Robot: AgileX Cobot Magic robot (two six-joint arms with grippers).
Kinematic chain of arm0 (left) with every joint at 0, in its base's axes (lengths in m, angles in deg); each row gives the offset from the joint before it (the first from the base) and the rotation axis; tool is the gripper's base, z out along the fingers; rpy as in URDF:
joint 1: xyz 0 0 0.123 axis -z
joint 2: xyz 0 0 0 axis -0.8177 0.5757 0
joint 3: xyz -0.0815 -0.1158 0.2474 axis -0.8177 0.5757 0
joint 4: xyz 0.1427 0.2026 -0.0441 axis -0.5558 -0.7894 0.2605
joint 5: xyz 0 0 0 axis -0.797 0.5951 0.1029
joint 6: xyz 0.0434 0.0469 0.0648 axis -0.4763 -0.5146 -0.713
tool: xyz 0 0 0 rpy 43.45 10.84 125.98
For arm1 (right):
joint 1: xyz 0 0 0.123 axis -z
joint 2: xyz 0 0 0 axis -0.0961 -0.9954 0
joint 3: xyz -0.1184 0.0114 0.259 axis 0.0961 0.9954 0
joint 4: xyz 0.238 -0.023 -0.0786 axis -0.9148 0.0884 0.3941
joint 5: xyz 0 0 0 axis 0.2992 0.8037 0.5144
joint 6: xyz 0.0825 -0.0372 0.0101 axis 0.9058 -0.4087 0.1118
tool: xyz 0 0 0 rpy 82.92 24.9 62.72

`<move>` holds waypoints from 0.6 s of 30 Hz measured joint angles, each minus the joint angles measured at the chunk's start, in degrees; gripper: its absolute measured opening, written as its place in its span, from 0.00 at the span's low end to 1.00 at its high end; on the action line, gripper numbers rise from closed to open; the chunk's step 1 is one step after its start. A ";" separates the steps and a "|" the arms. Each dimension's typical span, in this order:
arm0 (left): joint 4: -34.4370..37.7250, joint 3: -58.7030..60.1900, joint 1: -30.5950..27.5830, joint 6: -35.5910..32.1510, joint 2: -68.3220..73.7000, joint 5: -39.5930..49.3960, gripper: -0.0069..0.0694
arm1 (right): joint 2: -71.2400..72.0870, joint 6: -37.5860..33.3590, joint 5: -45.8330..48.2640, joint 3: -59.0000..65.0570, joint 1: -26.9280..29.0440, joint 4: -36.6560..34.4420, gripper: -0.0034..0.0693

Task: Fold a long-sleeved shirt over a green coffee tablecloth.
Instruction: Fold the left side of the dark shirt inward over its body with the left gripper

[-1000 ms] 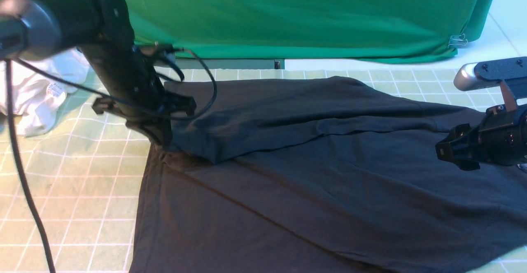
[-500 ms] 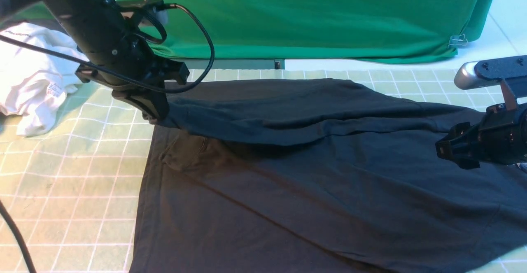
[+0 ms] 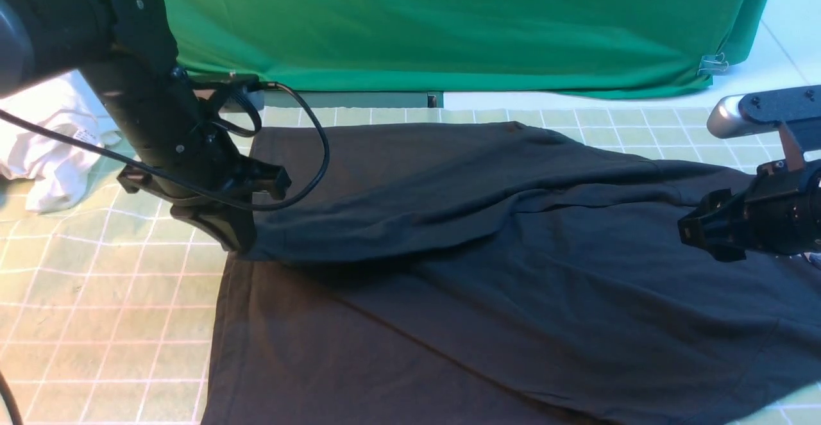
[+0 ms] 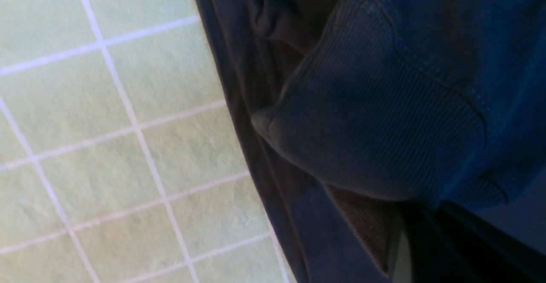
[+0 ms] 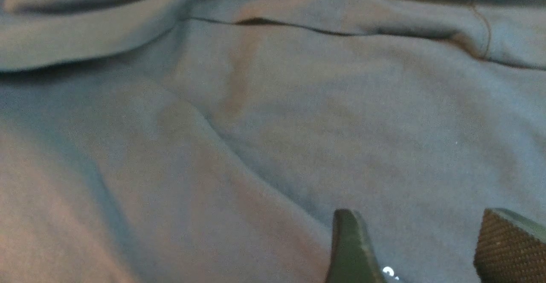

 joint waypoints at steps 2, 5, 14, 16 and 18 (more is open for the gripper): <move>0.01 0.00 0.00 -0.18 0.00 0.00 0.05 | -0.20 0.00 0.00 0.00 0.00 0.00 0.63; 0.01 0.00 0.00 -0.18 0.00 -0.24 0.05 | -0.26 -0.18 -0.07 0.00 0.00 0.41 0.63; 1.09 0.00 0.00 -1.72 0.00 -1.52 0.05 | -4.48 3.43 1.00 -6.55 11.16 1.30 0.63; 1.58 0.00 0.00 -1.87 0.00 -2.87 0.05 | -7.88 3.78 1.42 -9.67 13.92 0.29 0.63; 1.62 0.00 0.00 -1.87 0.00 -3.45 0.05 | -9.96 4.05 1.82 -11.58 14.55 -0.30 0.63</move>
